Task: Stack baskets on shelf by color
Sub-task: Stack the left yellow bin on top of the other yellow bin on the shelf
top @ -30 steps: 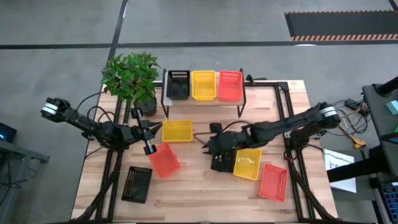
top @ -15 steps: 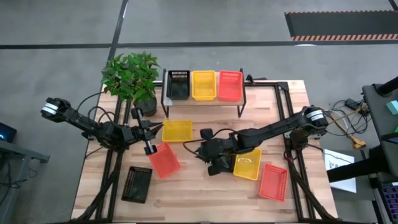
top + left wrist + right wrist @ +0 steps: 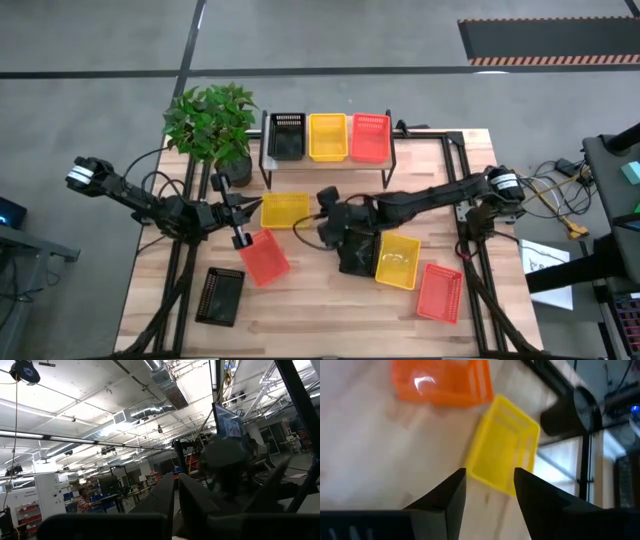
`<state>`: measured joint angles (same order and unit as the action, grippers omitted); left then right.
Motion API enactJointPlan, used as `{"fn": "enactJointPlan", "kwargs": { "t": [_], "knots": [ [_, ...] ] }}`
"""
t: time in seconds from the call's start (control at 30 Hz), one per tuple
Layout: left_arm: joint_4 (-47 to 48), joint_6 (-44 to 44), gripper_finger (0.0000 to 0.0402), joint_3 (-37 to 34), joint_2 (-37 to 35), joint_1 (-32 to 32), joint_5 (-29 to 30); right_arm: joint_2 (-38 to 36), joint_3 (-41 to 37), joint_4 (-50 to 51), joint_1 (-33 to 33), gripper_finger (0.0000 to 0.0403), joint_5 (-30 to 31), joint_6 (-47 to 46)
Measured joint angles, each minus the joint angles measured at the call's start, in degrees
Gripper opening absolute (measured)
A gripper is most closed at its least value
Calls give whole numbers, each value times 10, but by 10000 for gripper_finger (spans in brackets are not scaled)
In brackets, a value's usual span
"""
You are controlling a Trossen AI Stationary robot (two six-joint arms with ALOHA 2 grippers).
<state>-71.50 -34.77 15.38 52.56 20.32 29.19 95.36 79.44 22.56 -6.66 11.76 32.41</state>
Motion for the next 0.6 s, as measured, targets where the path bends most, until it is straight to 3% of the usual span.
{"fn": "enactJointPlan", "kwargs": {
  "t": [0.3,0.6],
  "knots": [
    [0,1,10,0,0,1,0,4,0,2,65,144,-86,34],
    [0,1,10,0,0,1,0,76,0,-51,68,141,-82,79]
  ]
}}
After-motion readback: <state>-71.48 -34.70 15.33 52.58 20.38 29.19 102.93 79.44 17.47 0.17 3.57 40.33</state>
